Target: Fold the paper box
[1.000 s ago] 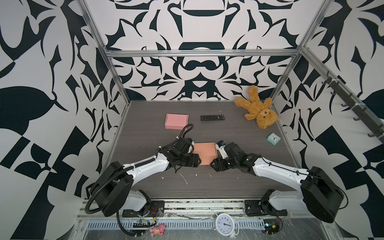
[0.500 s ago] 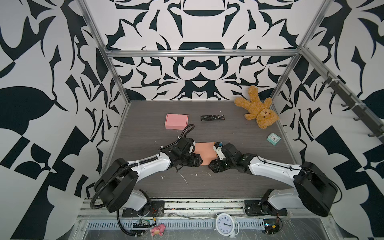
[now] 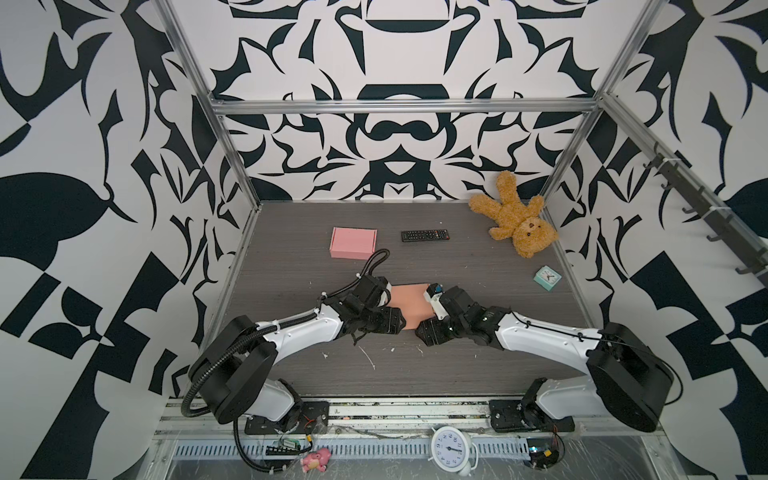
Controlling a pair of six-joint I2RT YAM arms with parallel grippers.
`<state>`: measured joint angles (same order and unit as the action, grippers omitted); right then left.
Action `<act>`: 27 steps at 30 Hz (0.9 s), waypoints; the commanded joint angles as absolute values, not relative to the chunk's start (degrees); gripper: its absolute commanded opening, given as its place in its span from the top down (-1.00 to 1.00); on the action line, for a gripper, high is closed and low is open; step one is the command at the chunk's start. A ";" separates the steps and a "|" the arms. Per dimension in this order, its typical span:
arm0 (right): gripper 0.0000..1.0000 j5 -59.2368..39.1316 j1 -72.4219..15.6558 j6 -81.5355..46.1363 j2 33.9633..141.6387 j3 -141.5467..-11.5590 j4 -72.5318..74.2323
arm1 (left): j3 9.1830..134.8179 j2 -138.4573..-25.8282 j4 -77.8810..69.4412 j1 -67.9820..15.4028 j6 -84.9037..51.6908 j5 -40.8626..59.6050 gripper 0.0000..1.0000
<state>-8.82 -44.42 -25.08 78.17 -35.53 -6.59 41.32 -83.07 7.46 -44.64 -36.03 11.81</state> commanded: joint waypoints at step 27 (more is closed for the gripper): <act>-0.53 -5.48 -45.00 -22.88 79.90 -38.49 -5.84 | 40.34 -85.64 5.71 -44.99 -36.13 10.41 -0.31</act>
